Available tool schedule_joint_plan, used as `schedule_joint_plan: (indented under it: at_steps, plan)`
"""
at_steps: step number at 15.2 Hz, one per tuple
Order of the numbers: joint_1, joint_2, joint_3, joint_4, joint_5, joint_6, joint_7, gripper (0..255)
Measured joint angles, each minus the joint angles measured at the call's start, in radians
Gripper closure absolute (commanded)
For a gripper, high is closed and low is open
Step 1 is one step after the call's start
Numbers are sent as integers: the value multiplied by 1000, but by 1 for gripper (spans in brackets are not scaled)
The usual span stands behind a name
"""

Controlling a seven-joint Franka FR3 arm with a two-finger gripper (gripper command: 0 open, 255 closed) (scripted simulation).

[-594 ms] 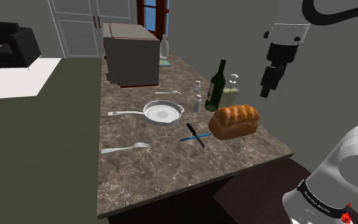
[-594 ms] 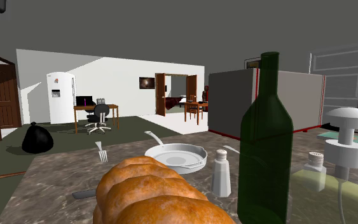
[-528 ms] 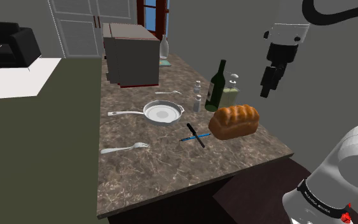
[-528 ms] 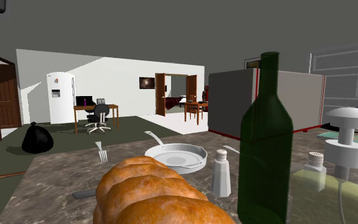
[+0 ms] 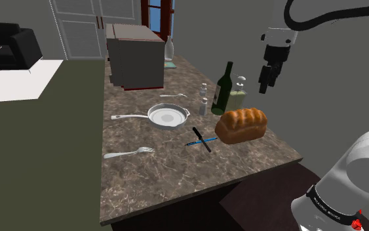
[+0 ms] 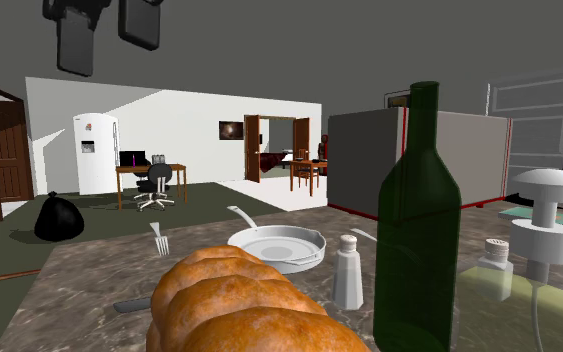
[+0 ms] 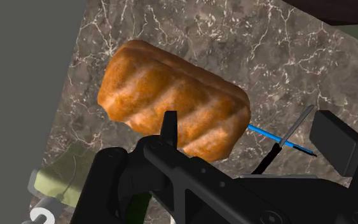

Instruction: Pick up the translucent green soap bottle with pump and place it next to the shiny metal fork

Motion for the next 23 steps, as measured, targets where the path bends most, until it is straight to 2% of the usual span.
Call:
schedule_joint_plan:
  at_steps: [8, 14, 23]
  plan:
    - [-47, 267, -78, 162, -67, 109, -106, 0]
    - [-77, 477, -124, 340, -86, 150, -184, 0]
    - [-135, 824, -168, 711, -71, 140, -300, 0]
